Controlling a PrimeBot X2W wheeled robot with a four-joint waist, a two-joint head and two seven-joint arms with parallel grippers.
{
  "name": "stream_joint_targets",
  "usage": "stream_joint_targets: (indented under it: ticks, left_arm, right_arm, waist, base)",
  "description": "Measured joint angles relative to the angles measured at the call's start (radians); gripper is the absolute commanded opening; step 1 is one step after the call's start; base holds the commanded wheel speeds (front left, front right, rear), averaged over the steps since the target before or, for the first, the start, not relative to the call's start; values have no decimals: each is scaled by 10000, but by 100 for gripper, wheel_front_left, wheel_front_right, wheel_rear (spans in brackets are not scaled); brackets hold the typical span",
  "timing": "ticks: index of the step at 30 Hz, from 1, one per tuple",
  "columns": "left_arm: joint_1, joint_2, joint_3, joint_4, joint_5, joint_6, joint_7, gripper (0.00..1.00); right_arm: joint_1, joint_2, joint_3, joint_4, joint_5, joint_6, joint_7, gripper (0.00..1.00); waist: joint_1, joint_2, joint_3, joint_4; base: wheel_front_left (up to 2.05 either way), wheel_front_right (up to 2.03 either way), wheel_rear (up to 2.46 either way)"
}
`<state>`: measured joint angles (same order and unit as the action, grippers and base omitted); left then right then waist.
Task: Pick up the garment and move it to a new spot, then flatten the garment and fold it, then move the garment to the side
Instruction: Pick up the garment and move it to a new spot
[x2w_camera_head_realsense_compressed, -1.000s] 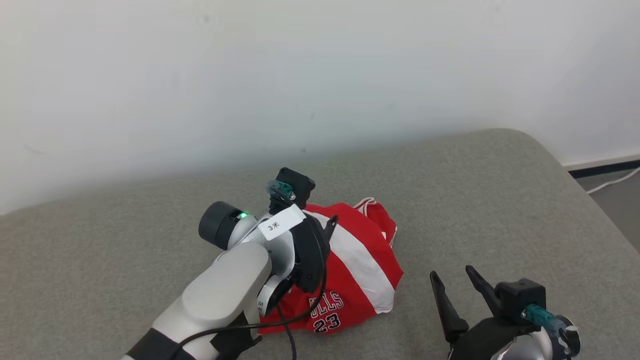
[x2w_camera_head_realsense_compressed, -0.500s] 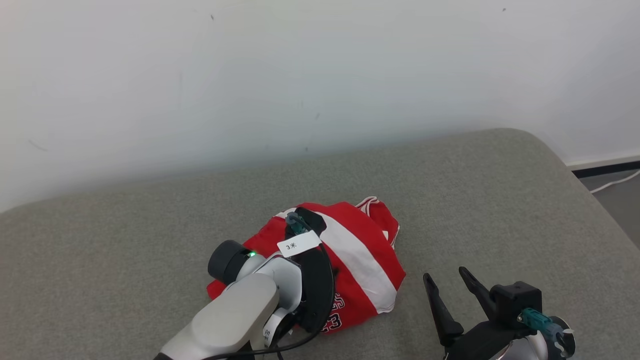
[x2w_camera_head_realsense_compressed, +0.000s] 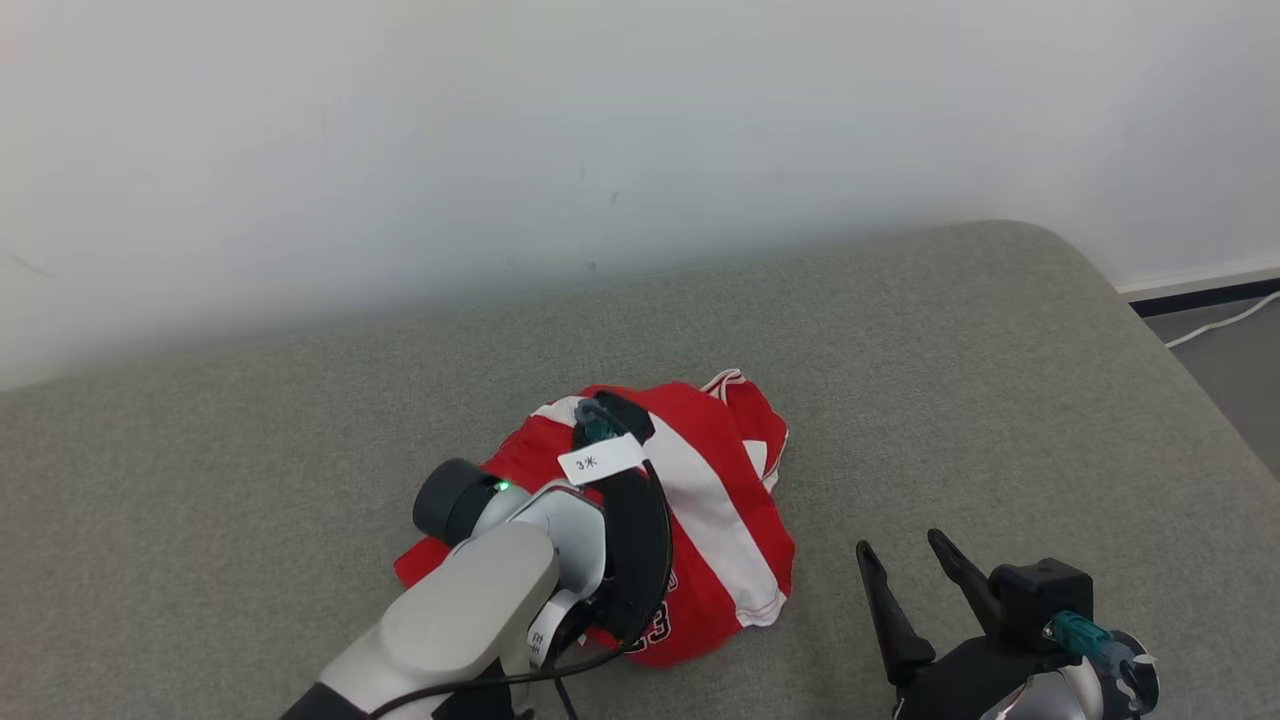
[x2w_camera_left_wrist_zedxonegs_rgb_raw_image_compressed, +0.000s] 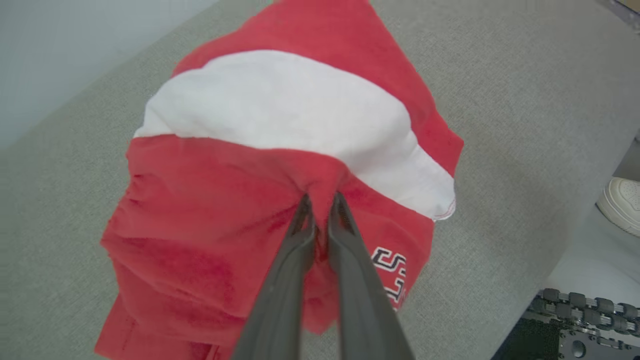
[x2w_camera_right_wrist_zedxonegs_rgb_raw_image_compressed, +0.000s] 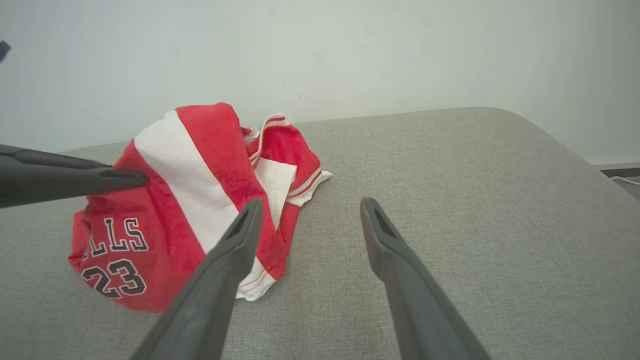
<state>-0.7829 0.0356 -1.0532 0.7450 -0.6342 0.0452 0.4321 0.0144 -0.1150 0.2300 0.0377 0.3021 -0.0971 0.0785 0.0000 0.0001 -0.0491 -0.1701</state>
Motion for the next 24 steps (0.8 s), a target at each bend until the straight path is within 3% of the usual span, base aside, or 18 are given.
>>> stream_joint_targets:
  ticks: [11,24]
  left_arm:
    - [-1152,56,771,-606,-90,176,-295,0]
    - [-3029,780,2174,-1271,104,616,-1225,0]
  right_arm:
    - [-10,13,-151,215,48,-67,-86,100]
    - [95,29,-153,251,54,-84,-171,100]
  waist:
    - [-1,-1,-185,354]
    - [0,-1,-571,765]
  base:
    - [0,0,0]
    - [0,0,0]
